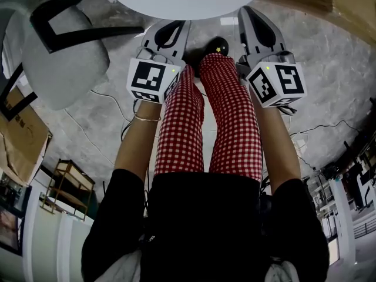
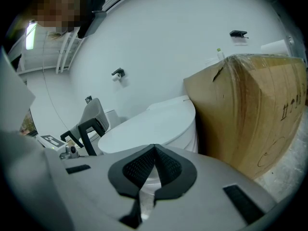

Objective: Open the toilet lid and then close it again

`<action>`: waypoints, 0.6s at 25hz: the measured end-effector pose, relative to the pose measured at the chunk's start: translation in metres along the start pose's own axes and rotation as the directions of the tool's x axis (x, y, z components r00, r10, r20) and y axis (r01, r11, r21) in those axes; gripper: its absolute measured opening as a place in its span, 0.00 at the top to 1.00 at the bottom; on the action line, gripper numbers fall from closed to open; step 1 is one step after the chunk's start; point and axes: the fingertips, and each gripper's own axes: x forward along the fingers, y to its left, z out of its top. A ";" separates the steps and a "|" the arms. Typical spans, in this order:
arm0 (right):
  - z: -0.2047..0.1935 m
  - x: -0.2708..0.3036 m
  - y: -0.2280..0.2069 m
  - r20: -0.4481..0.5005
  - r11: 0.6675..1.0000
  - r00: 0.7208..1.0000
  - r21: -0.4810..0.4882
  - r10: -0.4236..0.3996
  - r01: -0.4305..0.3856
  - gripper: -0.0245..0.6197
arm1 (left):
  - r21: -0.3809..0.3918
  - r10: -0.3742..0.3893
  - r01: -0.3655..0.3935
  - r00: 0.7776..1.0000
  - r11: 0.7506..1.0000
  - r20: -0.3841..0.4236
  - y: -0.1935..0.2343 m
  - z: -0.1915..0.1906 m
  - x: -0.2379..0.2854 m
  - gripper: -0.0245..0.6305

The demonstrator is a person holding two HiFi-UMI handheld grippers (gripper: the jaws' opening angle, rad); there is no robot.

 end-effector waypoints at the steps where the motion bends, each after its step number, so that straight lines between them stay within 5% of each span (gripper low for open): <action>1: -0.001 0.000 0.000 -0.002 1.000 1.000 -0.001 -0.001 0.001 0.93 | 0.000 -0.001 0.001 1.000 1.000 0.000 0.000 -0.001 0.000 0.96; 15: -0.017 0.006 -0.005 -0.023 1.000 1.000 0.000 -0.011 0.011 0.93 | -0.018 -0.010 0.009 1.000 1.000 -0.021 0.005 -0.018 0.007 0.96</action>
